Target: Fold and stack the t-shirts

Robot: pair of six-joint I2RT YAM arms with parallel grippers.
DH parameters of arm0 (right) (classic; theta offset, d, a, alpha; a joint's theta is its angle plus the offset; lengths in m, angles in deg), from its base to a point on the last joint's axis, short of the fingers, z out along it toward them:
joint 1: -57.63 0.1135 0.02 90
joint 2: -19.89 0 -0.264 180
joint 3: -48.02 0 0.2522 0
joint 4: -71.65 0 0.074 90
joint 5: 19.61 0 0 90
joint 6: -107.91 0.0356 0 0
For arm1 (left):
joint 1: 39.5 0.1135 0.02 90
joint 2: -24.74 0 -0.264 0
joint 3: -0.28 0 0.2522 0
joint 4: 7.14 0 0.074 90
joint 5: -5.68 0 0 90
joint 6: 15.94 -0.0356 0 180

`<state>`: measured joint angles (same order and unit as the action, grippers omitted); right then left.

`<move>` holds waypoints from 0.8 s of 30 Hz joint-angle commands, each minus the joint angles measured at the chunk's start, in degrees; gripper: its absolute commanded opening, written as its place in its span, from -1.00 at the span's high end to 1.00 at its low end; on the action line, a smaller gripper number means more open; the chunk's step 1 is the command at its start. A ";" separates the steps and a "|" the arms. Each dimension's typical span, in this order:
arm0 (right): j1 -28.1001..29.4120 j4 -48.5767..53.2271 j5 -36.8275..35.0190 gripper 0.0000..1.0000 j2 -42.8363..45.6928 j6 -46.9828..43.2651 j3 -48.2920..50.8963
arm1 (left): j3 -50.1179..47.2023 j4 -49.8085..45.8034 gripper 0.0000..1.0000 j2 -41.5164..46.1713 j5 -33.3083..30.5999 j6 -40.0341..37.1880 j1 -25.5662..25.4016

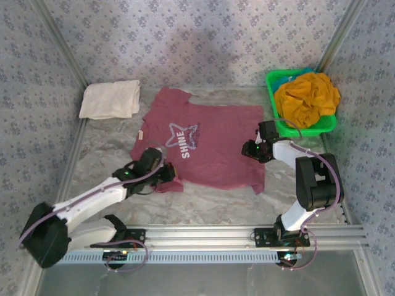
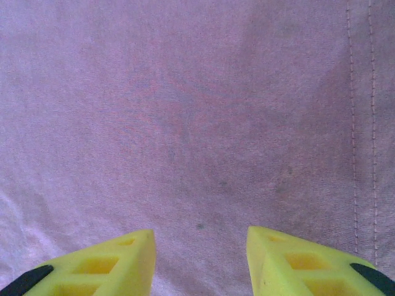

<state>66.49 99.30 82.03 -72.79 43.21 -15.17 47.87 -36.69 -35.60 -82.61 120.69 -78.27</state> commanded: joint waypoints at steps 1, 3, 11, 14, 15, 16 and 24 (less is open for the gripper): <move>0.31 0.40 0.49 0.10 0.18 0.69 -1.55 | -2.80 -12.11 0.94 2.45 -1.53 -0.22 6.99; 0.71 0.37 0.37 0.10 -0.04 0.87 -1.82 | -2.67 -13.30 0.93 1.72 0.32 -1.93 10.45; 2.23 0.52 0.07 0.10 -0.40 1.53 -2.62 | -1.03 -11.66 0.26 -5.97 1.71 -5.21 11.61; 2.56 0.72 -0.38 0.10 0.26 1.59 -2.53 | -1.29 -11.34 0.37 -8.34 1.85 -5.24 11.61; 2.64 0.78 -0.54 0.10 0.47 1.50 -2.58 | -1.52 -10.87 0.56 -8.69 2.27 -5.33 11.61; 2.65 1.08 -0.65 0.10 0.57 1.38 -2.72 | -1.72 -10.52 0.65 -8.47 2.63 -5.36 11.56; 2.58 1.78 -1.08 0.10 1.80 0.97 -2.95 | 0.38 -20.92 1.00 1.97 -1.13 -3.65 11.52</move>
<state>68.81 99.65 81.74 -72.70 44.06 -16.59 45.96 -50.59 -37.70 -81.84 116.15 -66.92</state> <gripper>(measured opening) 0.449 0.042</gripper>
